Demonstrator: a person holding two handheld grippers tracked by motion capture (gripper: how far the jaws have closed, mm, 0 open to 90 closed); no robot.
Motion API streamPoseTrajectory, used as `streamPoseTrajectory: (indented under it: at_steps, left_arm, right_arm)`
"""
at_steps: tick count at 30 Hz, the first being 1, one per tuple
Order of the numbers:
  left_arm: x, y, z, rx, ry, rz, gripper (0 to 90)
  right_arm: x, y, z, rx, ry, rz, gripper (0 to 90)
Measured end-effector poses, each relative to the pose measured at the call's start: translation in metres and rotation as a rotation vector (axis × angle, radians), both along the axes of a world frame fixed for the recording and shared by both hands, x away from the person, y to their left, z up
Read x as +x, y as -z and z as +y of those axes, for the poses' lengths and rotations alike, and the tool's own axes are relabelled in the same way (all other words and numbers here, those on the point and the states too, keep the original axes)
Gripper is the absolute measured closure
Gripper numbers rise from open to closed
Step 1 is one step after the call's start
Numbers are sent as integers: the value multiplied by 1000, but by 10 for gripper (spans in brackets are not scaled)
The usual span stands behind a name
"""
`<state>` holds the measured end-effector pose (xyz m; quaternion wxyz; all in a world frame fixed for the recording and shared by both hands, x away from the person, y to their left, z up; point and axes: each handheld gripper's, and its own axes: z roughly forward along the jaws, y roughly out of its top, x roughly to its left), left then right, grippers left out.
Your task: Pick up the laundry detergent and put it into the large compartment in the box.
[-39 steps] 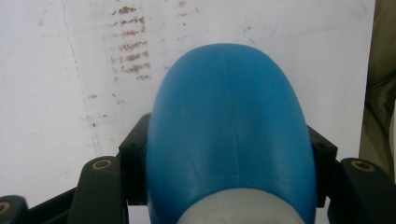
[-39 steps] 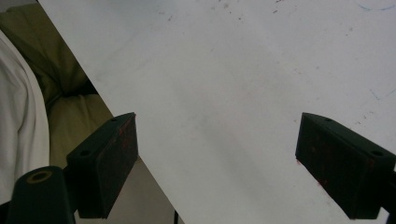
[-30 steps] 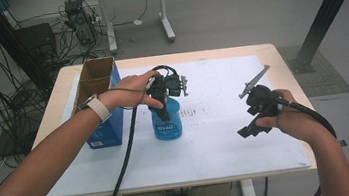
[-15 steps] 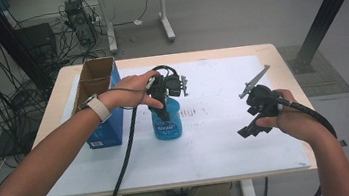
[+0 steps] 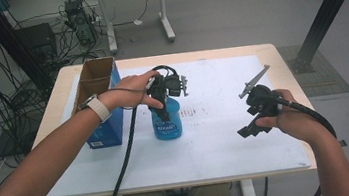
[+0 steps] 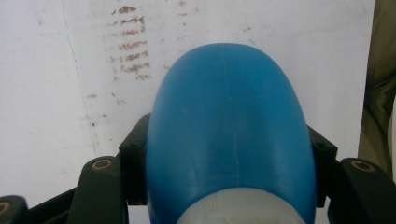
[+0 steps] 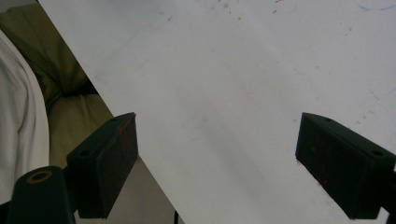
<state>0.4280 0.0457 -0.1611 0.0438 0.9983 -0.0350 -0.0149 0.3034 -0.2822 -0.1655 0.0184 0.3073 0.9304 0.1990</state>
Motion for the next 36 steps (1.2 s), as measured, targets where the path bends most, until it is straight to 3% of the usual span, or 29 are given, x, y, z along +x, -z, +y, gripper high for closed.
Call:
streamPoseTrajectory:
  at_steps: [18, 26, 32, 36]
  left_arm:
    - [0, 0, 1, -3, -9, 2, 381]
    - [3, -3, 7, -17, -59, 3, 381]
    - [1, -13, 10, -20, -95, 3, 381]
    - [-1, -24, 12, -18, -151, 0, 380]
  right_arm:
    - [-1, 1, 0, 4, 5, 0, 131]
    - [-3, 1, -2, 8, 9, -6, 131]
    - [-3, 1, -2, 9, 6, -8, 131]
    - [-4, -1, 0, 9, -3, -15, 131]
